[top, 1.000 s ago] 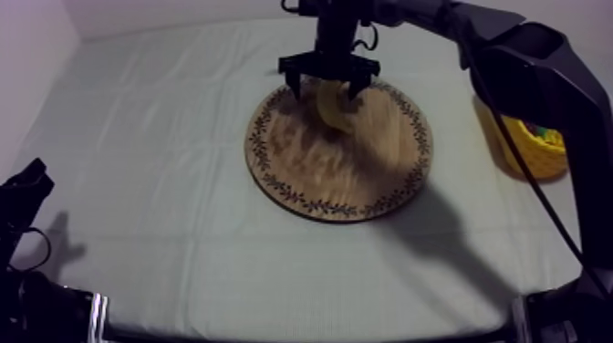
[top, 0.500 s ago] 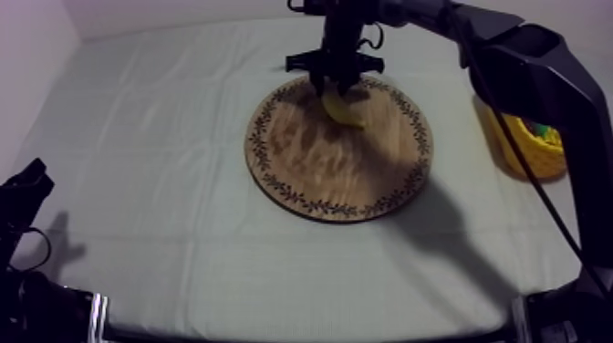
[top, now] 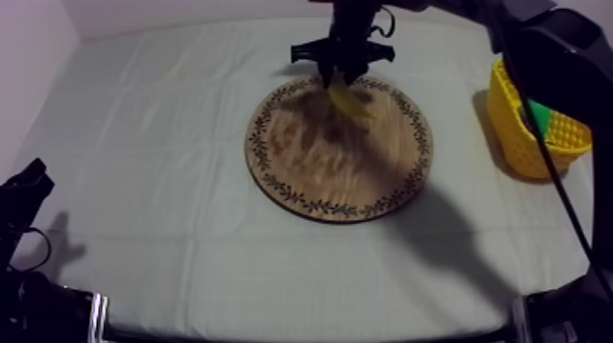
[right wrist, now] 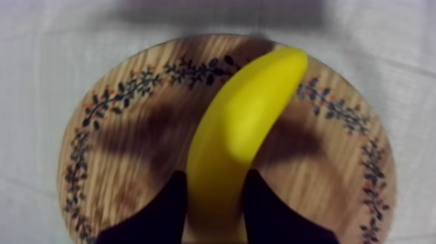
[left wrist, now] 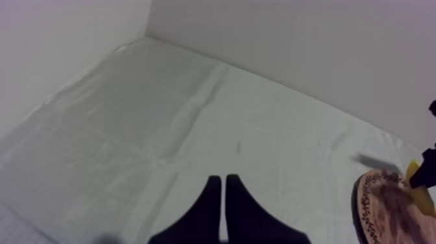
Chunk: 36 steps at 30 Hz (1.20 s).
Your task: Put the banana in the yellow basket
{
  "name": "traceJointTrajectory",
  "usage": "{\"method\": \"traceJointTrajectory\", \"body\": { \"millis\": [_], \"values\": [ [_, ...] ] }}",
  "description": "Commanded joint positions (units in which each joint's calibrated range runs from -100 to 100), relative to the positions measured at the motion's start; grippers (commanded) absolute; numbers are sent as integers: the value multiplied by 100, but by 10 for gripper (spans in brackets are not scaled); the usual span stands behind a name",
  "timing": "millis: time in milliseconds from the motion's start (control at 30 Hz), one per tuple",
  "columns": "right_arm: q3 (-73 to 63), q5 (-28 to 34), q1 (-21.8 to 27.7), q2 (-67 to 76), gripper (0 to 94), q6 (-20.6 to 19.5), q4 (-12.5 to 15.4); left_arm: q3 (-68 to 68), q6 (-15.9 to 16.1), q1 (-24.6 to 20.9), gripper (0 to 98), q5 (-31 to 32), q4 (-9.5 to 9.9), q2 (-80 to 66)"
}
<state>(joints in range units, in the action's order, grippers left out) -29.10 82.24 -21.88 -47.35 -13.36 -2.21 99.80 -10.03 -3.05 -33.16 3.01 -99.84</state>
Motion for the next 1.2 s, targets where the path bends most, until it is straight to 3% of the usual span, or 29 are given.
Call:
{"method": "traceJointTrajectory", "body": {
  "millis": [0, 667, 1167],
  "values": [
    [252, 30, -2, 504, 171, 21, 28, -2, 0, -2, 1, 2, -5, 2],
    [1550, 479, 68, 2845, 170, 203, 51, -2, 0, -2, 1, 2, -5, 2],
    [2761, 498, 1251, 4006, 168, 839, -68, -2, 0, -2, 1, 2, -5, 2]
  ]
}}
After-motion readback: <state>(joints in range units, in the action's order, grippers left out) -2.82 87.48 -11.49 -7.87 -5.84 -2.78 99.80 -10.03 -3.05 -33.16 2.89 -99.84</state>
